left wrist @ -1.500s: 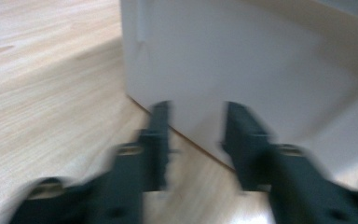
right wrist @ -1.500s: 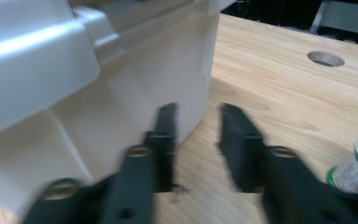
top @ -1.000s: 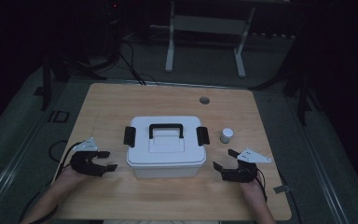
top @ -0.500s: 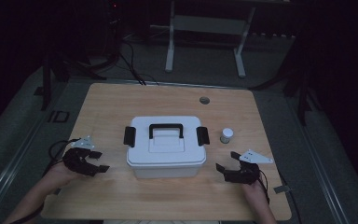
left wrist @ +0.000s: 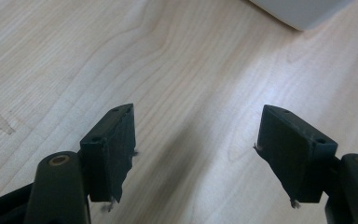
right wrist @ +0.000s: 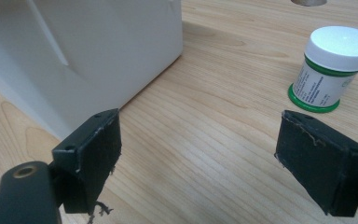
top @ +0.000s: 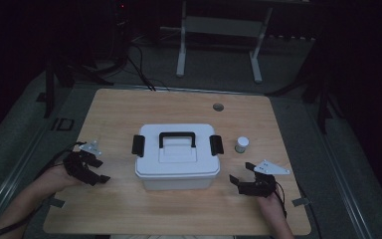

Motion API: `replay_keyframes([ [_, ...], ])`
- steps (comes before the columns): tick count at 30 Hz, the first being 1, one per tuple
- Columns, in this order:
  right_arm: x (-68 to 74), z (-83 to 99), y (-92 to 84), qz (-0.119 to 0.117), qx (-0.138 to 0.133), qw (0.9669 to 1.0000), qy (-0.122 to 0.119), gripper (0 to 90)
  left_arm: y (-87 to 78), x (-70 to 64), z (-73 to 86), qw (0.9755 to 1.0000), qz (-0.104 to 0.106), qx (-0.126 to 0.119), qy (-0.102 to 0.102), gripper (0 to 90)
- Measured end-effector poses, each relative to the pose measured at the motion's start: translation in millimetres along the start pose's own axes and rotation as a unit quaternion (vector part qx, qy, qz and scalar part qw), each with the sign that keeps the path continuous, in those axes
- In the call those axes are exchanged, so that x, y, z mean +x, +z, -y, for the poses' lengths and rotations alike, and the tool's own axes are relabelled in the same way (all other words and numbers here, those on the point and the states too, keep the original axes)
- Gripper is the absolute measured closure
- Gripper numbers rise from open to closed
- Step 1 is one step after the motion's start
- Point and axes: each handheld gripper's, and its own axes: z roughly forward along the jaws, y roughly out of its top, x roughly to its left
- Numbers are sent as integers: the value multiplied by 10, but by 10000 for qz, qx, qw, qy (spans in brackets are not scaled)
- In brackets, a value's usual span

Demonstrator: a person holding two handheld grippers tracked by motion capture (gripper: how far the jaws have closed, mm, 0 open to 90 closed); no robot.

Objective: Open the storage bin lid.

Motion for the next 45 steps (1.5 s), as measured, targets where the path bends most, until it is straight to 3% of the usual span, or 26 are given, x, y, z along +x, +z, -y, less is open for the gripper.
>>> replay_keyframes([
  [10, 8, 6, 8, -9, 25, 10000, -59, 139, -162, -13, -274, 9973, 136, 610, 383, 279],
  [14, 10, 9, 9, -11, 37, 10000, -73, 139, -221, -18, -370, 9959, 148, 742, 493, 279],
  [25, 6, 11, 7, -25, 33, 10000, -70, 139, -483, -15, -663, 9949, 153, 734, 680, 279],
  [37, -7, 15, 6, -51, 10, 10000, -26, 140, -768, -137, -1071, 9903, 178, 734, 1169, 281],
  [45, -4, 20, 11, -68, 42, 10000, -35, 140, -784, -197, -1334, 9880, 241, 751, 1330, 282],
])
